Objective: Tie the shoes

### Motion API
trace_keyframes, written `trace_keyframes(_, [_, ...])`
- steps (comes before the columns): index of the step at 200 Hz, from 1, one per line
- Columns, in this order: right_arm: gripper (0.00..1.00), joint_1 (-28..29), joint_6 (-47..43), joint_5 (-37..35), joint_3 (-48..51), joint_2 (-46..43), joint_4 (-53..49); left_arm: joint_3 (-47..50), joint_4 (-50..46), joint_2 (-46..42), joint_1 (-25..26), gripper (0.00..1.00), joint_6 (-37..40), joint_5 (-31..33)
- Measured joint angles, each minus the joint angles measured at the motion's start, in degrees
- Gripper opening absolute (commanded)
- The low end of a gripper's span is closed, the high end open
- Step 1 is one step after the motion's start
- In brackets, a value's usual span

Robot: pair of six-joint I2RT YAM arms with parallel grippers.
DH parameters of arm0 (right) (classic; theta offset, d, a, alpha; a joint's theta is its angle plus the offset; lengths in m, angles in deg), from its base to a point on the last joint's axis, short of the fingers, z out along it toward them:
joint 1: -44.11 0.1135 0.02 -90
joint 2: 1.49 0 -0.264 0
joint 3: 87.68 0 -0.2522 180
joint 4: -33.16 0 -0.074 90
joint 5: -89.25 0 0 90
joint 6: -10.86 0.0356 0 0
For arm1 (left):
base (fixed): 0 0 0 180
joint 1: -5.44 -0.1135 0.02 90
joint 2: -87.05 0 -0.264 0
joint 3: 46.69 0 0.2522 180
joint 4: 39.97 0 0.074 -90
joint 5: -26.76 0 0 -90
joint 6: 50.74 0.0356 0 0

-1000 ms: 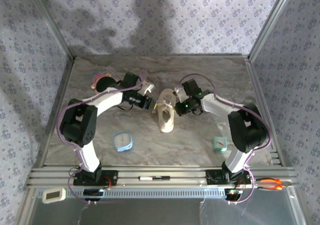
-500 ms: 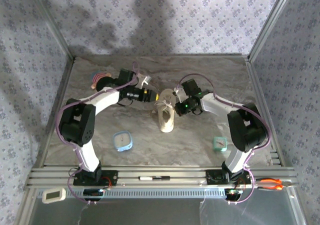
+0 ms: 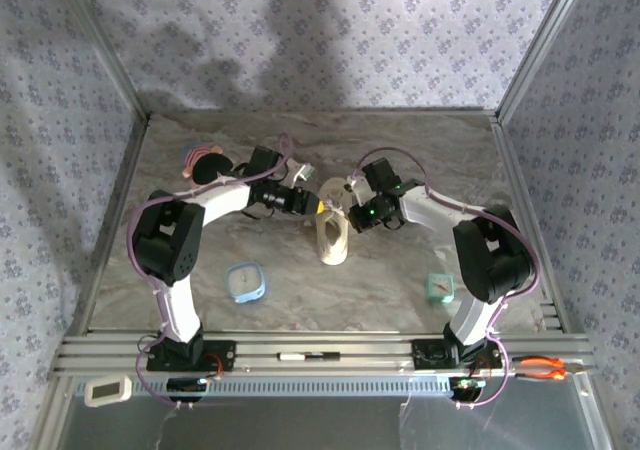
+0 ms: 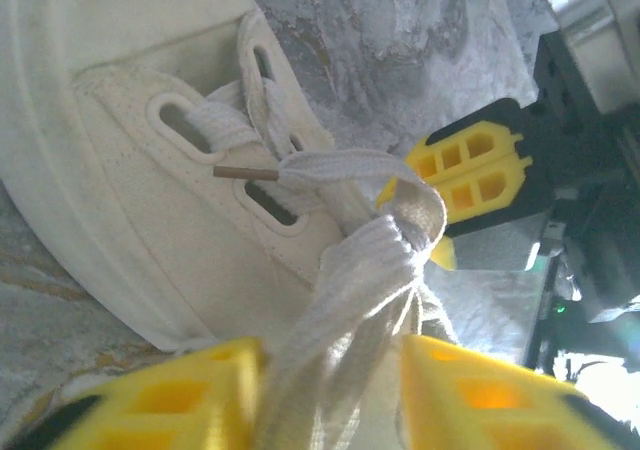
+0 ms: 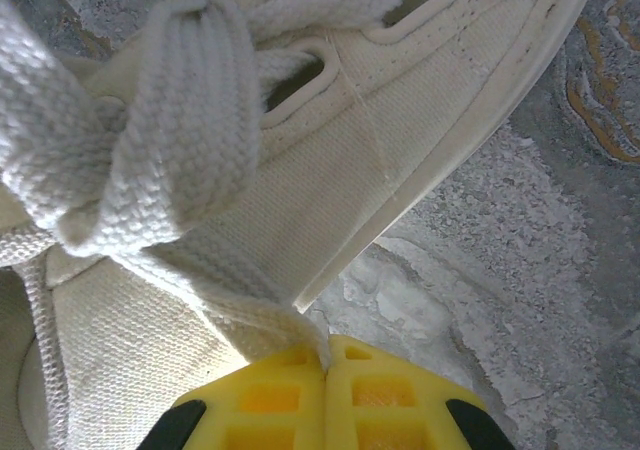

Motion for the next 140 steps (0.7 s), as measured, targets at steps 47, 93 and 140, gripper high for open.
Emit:
trace_keyframes(47, [0.00, 0.0, 0.0, 0.0, 0.0, 0.0, 0.0, 0.0, -0.9, -0.5, -2.6, 0.00, 0.9, -1.5])
trace_keyframes(93, [0.00, -0.9, -0.4, 0.0, -1.4, 0.0, -0.2, -0.7, -4.9, -2.2, -2.5, 0.00, 4.1, 0.1])
trace_keyframes(140, [0.00, -1.6, -1.1, -0.3, -1.9, 0.0, -1.6, -1.8, -9.0, -2.2, -2.4, 0.00, 8.5, 3.7])
